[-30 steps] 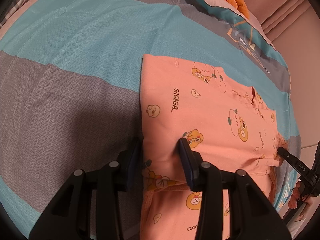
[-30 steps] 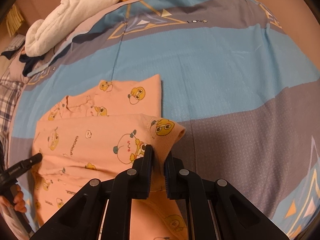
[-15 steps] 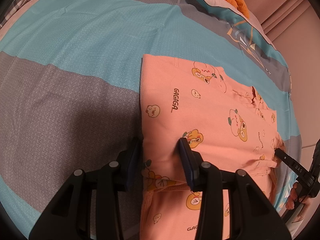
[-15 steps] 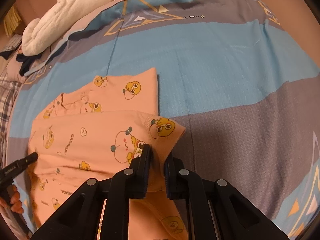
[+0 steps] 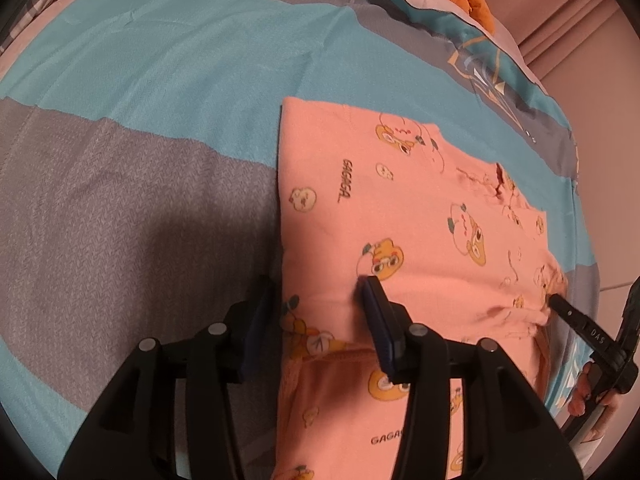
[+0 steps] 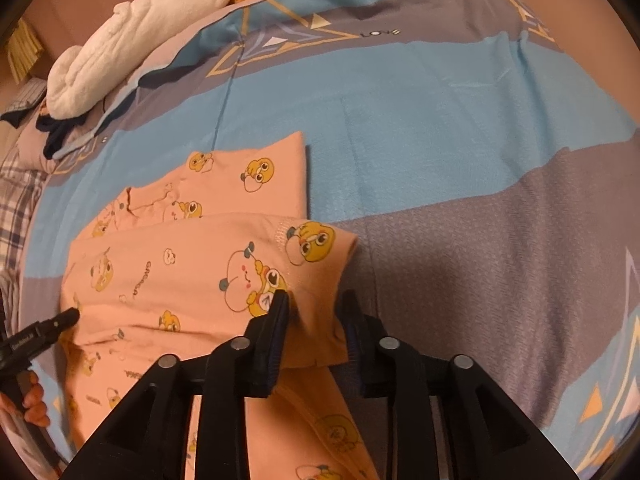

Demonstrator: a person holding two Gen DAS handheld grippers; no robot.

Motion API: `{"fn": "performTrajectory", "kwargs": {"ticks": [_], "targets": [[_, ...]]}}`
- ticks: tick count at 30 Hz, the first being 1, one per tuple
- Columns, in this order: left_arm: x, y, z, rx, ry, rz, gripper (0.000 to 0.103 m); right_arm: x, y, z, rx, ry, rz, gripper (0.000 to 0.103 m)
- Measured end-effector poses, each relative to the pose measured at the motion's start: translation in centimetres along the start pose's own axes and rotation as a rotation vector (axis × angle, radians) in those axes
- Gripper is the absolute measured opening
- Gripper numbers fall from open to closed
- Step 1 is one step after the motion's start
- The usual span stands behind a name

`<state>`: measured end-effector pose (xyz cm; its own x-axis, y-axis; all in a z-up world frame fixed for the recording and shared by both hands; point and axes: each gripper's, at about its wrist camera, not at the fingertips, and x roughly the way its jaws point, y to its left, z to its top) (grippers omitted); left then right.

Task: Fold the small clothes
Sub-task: 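Lower the leg cuff onto the folded body and open the right gripper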

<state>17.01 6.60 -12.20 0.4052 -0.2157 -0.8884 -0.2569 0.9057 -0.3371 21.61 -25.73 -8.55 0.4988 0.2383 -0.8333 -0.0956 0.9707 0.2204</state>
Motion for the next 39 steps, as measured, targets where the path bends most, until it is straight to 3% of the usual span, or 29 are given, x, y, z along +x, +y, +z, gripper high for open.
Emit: {"fn": "performTrajectory", "kwargs": {"ticks": [10,26,39], "targets": [[-0.9,0.5,-1.9,-0.009,0.018,-0.03,0.052,-0.9,0.0,-0.9,-0.008,-0.005,0.007,0.029],[-0.7,-0.2,-2.6,0.013,-0.003,0.003,0.055,0.1,-0.3,-1.7,0.01,0.008,0.013,0.029],[-0.4,-0.7,-2.5,0.019,-0.01,-0.002,0.068,0.1,-0.7,-2.4,0.035,-0.013,0.027,0.032]]}}
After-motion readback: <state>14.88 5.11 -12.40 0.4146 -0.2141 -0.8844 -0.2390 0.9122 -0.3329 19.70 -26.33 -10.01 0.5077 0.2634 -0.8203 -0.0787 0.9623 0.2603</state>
